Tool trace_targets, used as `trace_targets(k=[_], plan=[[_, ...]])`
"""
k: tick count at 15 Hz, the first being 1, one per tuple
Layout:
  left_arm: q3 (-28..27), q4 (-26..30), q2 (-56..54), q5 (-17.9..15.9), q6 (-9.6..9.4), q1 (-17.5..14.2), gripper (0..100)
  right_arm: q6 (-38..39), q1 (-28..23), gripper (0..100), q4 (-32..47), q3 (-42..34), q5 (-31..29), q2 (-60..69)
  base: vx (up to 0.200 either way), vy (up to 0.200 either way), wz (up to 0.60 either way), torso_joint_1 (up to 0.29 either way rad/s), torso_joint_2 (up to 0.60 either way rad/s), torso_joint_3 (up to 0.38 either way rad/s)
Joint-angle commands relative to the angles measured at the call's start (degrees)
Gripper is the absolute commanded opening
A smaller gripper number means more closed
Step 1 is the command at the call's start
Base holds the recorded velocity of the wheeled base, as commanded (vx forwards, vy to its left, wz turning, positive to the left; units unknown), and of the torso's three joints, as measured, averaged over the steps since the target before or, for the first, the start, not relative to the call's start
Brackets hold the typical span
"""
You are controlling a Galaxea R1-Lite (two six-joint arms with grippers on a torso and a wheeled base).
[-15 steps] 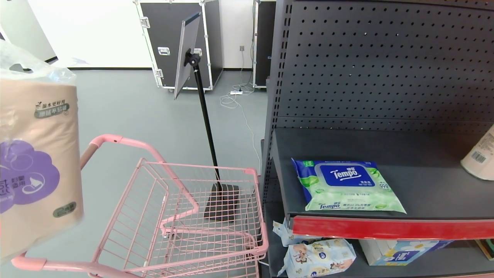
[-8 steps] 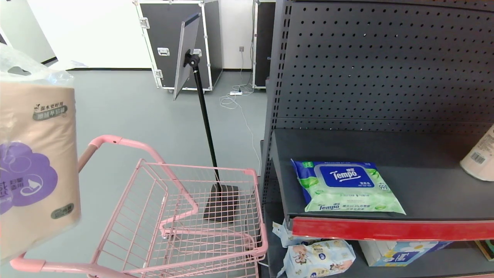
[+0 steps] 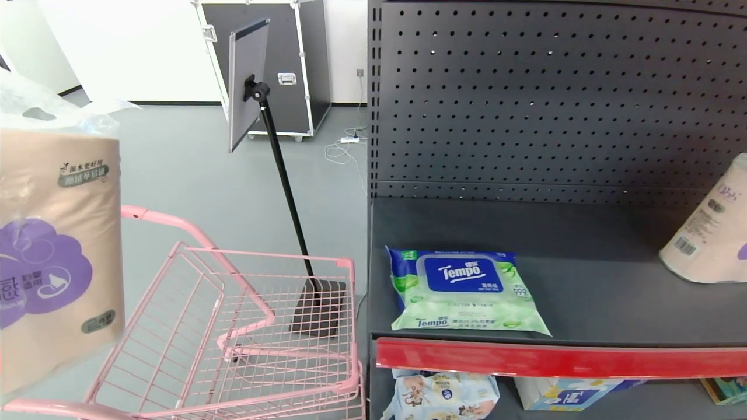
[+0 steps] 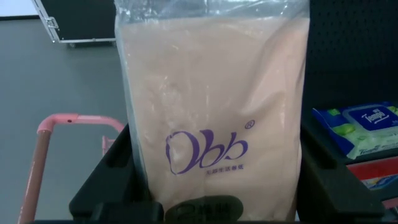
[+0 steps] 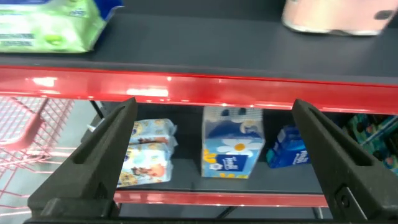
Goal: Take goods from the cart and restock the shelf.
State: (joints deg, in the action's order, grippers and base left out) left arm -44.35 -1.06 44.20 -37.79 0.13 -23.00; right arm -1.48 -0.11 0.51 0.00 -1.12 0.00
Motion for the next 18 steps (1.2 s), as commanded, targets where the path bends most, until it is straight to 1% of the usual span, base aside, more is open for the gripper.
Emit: trace_targets(k=[1, 18], plan=[[-0.04, -0.08, 0.09, -0.09, 0.04, -0.02, 0, -0.02, 0.02, 100, 0.02, 0.00, -0.02, 0.00, 0.000, -0.200, 0.00, -0.002, 0.00, 0.007], [0.14, -0.08, 0.18, -0.09, 0.04, 0.06, 0, -0.11, 0.02, 100, 0.02, 0.00, 0.07, 0.00, 0.000, -0.200, 0.00, 0.002, 0.00, 0.002]])
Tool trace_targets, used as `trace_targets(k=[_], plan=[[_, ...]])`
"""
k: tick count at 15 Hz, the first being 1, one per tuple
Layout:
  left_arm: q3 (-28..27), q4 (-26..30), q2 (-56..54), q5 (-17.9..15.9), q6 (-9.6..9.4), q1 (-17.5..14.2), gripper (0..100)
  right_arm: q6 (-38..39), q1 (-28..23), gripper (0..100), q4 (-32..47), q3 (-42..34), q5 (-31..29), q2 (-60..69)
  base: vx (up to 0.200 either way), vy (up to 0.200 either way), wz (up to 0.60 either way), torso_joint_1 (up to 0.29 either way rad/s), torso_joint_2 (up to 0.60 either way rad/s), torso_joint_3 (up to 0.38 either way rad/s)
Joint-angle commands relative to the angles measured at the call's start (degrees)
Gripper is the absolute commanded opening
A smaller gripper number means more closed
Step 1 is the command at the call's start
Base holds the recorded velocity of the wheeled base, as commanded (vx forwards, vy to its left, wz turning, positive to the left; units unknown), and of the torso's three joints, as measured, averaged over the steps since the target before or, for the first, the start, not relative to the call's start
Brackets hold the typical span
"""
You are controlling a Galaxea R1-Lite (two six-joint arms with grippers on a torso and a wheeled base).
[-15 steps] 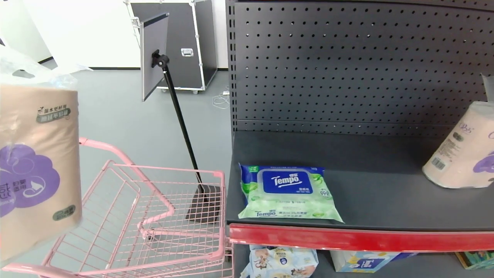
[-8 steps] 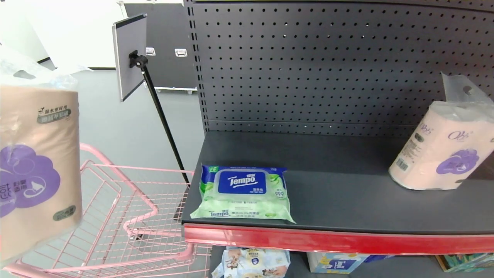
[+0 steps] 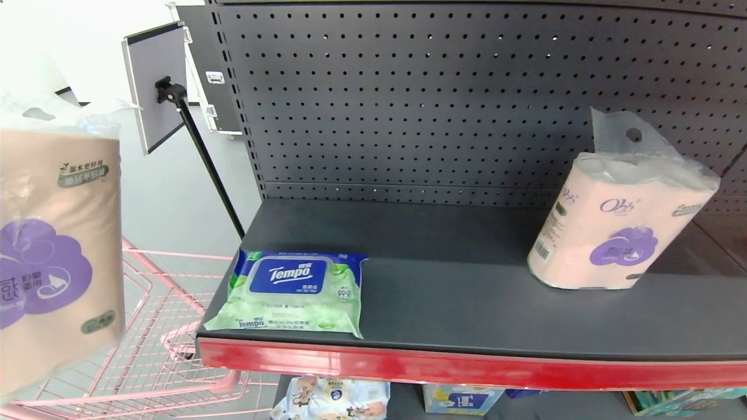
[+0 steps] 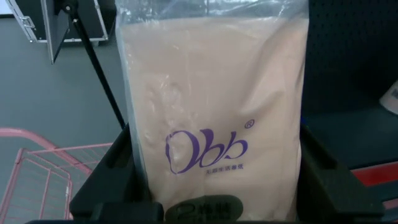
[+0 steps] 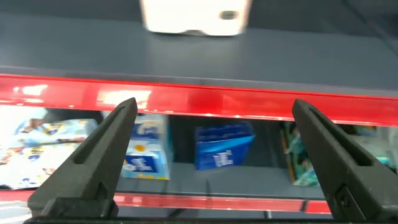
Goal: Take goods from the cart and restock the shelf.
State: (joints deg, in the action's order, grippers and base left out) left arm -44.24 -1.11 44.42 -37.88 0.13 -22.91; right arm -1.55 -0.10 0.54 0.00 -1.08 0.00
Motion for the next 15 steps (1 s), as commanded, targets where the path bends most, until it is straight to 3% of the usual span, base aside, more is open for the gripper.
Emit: trace_targets(k=[1, 15], plan=[[-0.06, -0.03, -0.04, 0.00, 0.04, -0.03, 0, -0.03, 0.01, 100, -0.01, 0.00, -0.06, 0.00, 0.000, -0.200, 0.00, -0.007, 0.00, 0.002], [-0.06, -0.03, -0.21, 0.00, 0.04, -0.03, 0, -0.03, 0.01, 100, -0.01, 0.00, 0.03, 0.00, 0.000, -0.200, 0.00, 0.003, 0.00, 0.001]])
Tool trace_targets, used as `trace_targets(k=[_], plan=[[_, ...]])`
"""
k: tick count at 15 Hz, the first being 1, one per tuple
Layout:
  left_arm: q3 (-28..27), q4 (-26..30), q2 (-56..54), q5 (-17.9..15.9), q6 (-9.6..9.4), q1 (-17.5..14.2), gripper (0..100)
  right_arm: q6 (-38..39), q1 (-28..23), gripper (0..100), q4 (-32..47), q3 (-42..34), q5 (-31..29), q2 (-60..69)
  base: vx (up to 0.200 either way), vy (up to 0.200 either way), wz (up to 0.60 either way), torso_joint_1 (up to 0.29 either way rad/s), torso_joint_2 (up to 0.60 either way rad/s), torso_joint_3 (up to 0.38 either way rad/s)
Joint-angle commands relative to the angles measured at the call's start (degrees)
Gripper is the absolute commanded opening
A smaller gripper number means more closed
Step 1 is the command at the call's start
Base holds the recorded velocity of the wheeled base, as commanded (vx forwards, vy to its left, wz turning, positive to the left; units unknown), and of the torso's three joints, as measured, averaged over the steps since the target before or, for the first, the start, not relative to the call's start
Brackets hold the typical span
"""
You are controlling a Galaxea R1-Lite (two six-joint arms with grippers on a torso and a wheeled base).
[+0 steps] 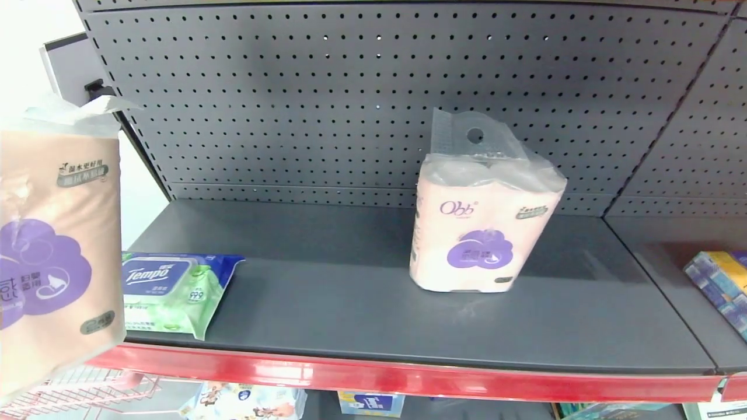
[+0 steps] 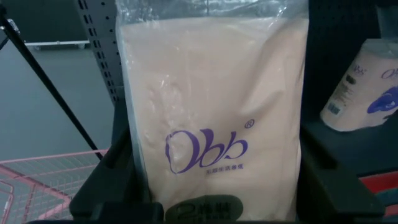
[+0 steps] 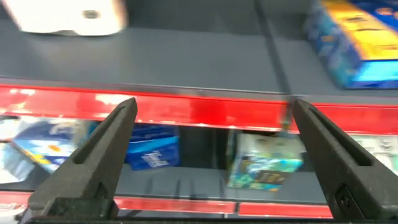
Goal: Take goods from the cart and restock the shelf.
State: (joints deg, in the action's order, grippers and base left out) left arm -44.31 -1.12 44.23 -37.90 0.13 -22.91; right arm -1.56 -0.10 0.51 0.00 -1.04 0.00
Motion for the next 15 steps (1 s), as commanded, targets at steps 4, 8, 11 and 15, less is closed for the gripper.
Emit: trace_targets(k=[4, 8, 11, 15], plan=[[0.02, -0.02, 0.16, -0.07, -1.28, -0.03, 0, -0.02, 0.01, 100, 0.02, 0.00, -0.02, 0.00, 0.000, -0.200, 0.00, 0.001, 0.01, 0.001], [0.10, -0.02, 0.42, -0.07, -2.51, -0.03, 0, -0.02, 0.01, 100, 0.02, 0.00, 0.07, 0.00, 0.000, -0.100, 0.00, 0.002, 0.00, 0.001], [0.10, -0.02, 0.33, 0.02, -2.51, -0.03, 0, -0.02, 0.01, 100, 0.02, 0.00, 0.07, 0.00, 0.000, 0.000, 0.00, 0.000, 0.00, 0.000], [0.28, 0.07, 0.25, 0.11, -2.51, -0.03, 0, -0.02, 0.01, 100, 0.02, 0.00, 0.07, 0.00, 0.000, 0.000, 0.00, 0.000, 0.00, 0.000]])
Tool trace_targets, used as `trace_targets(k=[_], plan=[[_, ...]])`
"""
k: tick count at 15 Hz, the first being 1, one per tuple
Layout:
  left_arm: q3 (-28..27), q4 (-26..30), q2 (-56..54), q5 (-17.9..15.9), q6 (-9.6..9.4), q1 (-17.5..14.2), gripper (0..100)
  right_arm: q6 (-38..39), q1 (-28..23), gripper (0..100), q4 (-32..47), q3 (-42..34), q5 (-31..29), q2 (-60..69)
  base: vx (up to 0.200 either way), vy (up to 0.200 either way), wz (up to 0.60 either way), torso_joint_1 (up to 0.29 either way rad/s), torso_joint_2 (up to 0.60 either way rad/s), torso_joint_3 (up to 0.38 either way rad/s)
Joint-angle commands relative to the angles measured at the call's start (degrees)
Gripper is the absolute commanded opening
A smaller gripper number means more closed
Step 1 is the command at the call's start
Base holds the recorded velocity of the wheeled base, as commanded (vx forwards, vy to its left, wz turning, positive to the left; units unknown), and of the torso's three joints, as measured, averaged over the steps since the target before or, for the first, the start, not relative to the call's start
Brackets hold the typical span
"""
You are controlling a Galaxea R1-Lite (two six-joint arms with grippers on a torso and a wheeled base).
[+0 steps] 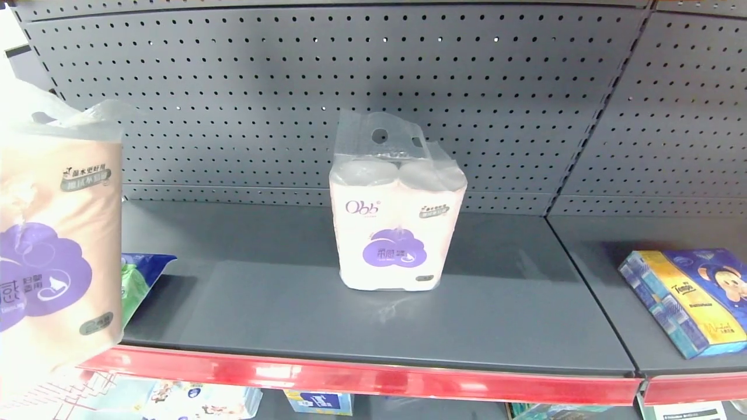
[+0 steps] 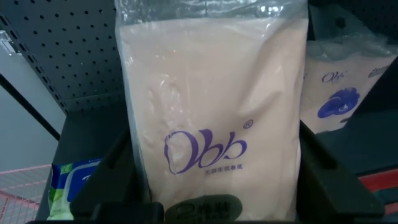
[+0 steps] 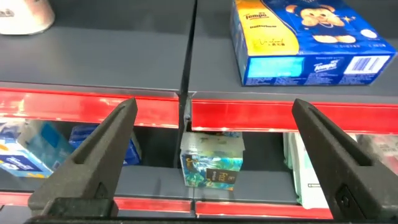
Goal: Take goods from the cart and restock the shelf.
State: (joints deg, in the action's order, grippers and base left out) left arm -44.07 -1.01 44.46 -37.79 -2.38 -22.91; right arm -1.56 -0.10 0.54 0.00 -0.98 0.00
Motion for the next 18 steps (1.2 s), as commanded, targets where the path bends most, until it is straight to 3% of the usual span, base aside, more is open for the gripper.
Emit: trace_targets(k=[1, 4, 17, 18], plan=[[0.21, -0.13, -0.07, 0.00, -0.08, -0.03, 0, -0.02, 0.01, 100, -0.01, 0.00, 0.01, 0.00, 0.000, 0.000, 0.00, 0.000, 0.00, 0.000], [0.56, -0.13, -0.25, -0.09, 0.00, -0.03, 0, -0.02, 0.01, 100, -0.01, 0.00, 0.01, 0.00, 0.200, 0.000, 0.00, -0.001, 0.00, 0.005], [1.00, -0.22, -0.60, -0.62, 0.00, 0.05, 0, -1.25, 0.10, 100, -0.27, 0.00, 1.24, -0.26, 0.000, 0.000, 0.00, 0.000, 0.00, 0.000], [0.83, -0.22, -0.34, -0.71, 0.00, 0.76, 0, -0.72, 0.27, 100, 0.43, 7.91, 3.52, -7.82, 0.000, 0.000, 0.00, 0.000, 0.00, 0.000]])
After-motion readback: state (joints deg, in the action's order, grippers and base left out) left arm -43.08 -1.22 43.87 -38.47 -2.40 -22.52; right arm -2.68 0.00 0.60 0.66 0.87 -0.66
